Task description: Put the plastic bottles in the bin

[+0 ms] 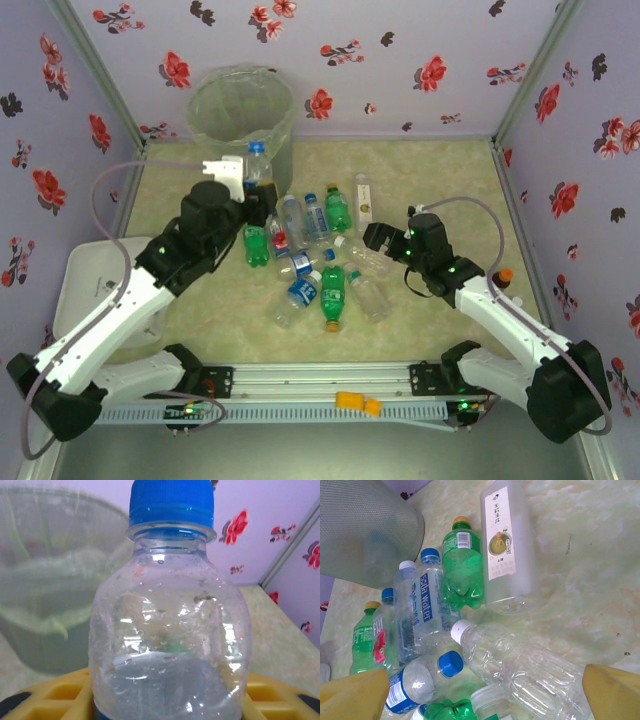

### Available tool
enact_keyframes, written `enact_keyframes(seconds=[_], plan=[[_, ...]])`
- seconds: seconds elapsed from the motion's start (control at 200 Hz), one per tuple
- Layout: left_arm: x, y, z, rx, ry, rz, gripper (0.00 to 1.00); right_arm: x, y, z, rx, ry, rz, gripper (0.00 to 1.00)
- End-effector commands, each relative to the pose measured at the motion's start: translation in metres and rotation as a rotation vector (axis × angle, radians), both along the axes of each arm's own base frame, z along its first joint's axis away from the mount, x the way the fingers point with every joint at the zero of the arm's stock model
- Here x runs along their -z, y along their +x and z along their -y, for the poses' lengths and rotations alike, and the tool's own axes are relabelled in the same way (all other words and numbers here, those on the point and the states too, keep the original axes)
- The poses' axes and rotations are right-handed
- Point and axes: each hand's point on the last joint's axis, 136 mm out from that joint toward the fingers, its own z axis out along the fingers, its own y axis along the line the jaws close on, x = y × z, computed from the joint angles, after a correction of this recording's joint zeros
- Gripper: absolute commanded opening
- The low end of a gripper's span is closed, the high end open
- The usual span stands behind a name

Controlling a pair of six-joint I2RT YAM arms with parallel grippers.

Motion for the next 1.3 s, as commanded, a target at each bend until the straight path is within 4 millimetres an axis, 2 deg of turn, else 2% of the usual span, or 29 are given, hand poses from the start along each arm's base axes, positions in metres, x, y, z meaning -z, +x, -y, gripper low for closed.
enact_keyframes(seconds=[0.0,0.065,0.18,0.285,0.355,0.465,0.585,0.76,0.935,0.98,1.02,1.125,1.295], plan=[[-0.060,0.020,-0.002,-0.007,0.024,0.154,0.03,-0.006,0.000,-0.003,-0.011,0.030,0.012,1.00],[-0.077,0.034,-0.007,-0.021,0.039,0.181,0.02,-0.006,-0.002,-0.006,-0.024,0.044,0.009,0.99],[-0.094,0.069,-0.022,-0.053,0.032,0.192,0.02,-0.012,-0.003,-0.011,-0.052,0.066,0.018,1.00],[-0.095,0.105,-0.037,-0.083,0.006,0.160,0.02,-0.016,-0.002,-0.013,-0.055,0.073,0.022,1.00],[-0.088,0.129,-0.045,-0.100,-0.008,0.120,0.02,-0.018,-0.002,-0.013,-0.056,0.076,0.023,1.00],[-0.067,0.168,-0.052,-0.102,-0.023,0.014,0.02,-0.018,-0.003,-0.013,-0.060,0.076,0.018,1.00],[-0.047,0.197,-0.057,-0.103,-0.028,-0.080,0.00,-0.019,-0.006,-0.013,-0.063,0.077,0.014,1.00],[-0.020,0.226,-0.067,-0.127,-0.008,-0.184,0.01,-0.016,-0.008,-0.007,-0.042,0.062,0.020,1.00],[0.011,0.241,-0.067,-0.125,-0.008,-0.285,0.04,-0.011,-0.010,-0.005,-0.041,0.048,0.009,1.00],[0.017,0.244,-0.068,-0.129,-0.010,-0.302,0.07,-0.012,-0.010,-0.004,-0.043,0.044,0.010,1.00],[0.021,0.245,-0.067,-0.130,-0.013,-0.310,0.15,-0.011,-0.011,-0.004,-0.042,0.040,0.007,1.00],[0.023,0.246,-0.066,-0.134,-0.028,-0.320,0.51,-0.011,-0.011,-0.002,-0.041,0.029,0.007,1.00],[0.006,0.240,-0.066,-0.130,-0.047,-0.293,0.77,-0.010,-0.012,0.003,-0.027,-0.004,0.002,1.00]])
